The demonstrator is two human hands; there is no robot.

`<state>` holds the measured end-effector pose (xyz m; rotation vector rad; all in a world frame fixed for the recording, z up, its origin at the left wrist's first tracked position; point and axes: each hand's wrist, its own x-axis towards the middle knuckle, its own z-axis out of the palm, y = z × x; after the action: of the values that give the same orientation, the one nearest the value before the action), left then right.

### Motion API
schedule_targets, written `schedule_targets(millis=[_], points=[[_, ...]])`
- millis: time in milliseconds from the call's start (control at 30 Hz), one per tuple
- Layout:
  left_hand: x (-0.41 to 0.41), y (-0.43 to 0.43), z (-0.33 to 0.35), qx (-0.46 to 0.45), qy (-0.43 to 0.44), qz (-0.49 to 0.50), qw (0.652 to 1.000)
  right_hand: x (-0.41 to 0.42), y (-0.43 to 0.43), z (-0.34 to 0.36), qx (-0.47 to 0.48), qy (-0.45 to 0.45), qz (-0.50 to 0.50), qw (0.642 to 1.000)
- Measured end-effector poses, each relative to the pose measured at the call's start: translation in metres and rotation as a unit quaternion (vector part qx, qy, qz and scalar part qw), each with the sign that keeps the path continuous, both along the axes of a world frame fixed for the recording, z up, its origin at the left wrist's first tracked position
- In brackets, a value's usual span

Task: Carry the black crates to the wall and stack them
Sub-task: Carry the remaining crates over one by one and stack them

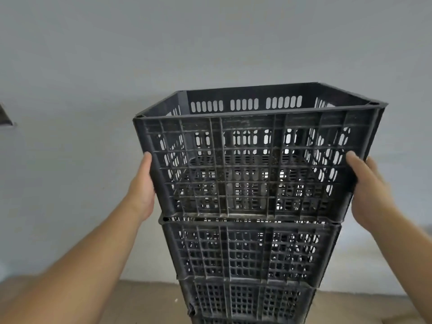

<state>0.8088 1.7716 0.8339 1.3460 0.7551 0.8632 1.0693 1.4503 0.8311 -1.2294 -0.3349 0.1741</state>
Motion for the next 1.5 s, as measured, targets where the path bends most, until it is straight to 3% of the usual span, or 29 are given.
schedule_targets(millis=[300,500,767,1100,1500], points=[[-0.002,0.009,-0.036,-0.046,0.069,-0.041,0.996,-0.015,0.013,-0.036,-0.063,0.015,-0.055,0.996],[-0.005,0.005,-0.034,0.043,0.094,-0.001,0.995,-0.023,0.017,-0.034,-0.097,0.006,-0.064,0.993],[-0.011,0.004,-0.041,0.05,0.094,-0.009,0.994,-0.011,0.013,-0.043,-0.092,0.008,-0.086,0.992],[-0.008,0.01,-0.05,0.12,0.144,0.022,0.982,-0.002,0.008,-0.049,-0.15,0.001,-0.094,0.984],[-0.009,0.012,-0.05,0.14,0.168,0.035,0.975,-0.002,0.01,-0.055,-0.192,-0.014,-0.117,0.974]])
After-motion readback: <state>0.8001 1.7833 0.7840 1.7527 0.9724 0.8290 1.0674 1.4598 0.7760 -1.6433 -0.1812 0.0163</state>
